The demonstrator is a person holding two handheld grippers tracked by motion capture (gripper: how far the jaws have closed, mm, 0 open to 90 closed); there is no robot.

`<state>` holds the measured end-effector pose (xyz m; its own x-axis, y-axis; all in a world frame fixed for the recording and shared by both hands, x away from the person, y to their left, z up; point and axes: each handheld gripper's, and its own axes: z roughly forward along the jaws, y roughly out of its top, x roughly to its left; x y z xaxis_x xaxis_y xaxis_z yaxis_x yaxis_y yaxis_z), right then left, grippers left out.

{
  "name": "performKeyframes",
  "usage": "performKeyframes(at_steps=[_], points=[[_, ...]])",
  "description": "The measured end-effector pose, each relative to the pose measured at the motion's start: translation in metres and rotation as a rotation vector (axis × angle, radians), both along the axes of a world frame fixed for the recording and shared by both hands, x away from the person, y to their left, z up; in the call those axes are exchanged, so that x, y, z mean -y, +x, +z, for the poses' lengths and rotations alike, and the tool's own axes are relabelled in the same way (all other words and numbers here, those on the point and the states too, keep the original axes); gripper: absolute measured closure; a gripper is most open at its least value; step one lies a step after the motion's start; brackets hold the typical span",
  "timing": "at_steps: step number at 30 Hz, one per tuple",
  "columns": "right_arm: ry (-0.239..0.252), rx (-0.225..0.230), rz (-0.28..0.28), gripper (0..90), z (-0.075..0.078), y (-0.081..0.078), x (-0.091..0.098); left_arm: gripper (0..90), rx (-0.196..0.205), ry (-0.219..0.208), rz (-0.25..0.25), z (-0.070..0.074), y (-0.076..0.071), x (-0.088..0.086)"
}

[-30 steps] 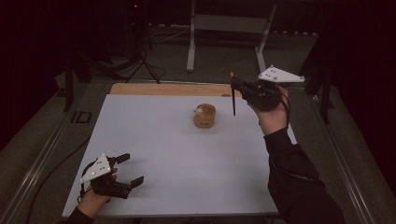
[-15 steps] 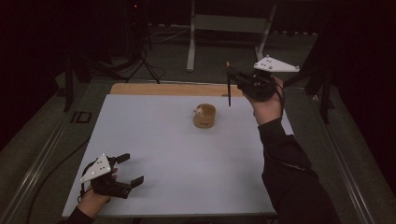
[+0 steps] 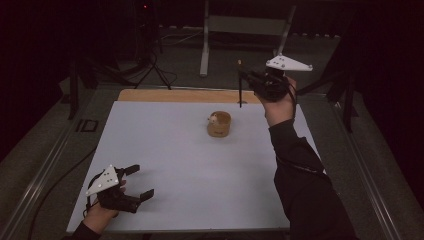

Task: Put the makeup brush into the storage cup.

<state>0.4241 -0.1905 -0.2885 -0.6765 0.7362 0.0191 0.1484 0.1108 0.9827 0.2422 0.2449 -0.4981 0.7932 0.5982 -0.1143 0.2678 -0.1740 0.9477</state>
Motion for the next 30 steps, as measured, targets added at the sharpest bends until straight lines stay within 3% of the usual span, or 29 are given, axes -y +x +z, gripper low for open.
performKeyframes(at_steps=[17,23,30], points=[[0.043,0.015,-0.018,84.6,-0.013,0.022,-0.018,0.6,-0.004,-0.009,-0.003,0.000,0.000,-0.001],[0.058,0.052,-0.022,84.6,-0.017,0.026,-0.024,0.6,-0.009,-0.003,-0.011,0.000,0.000,0.000],[0.069,0.044,-0.028,84.6,-0.021,0.032,-0.027,0.6,-0.009,-0.002,-0.013,0.000,0.000,0.000]])
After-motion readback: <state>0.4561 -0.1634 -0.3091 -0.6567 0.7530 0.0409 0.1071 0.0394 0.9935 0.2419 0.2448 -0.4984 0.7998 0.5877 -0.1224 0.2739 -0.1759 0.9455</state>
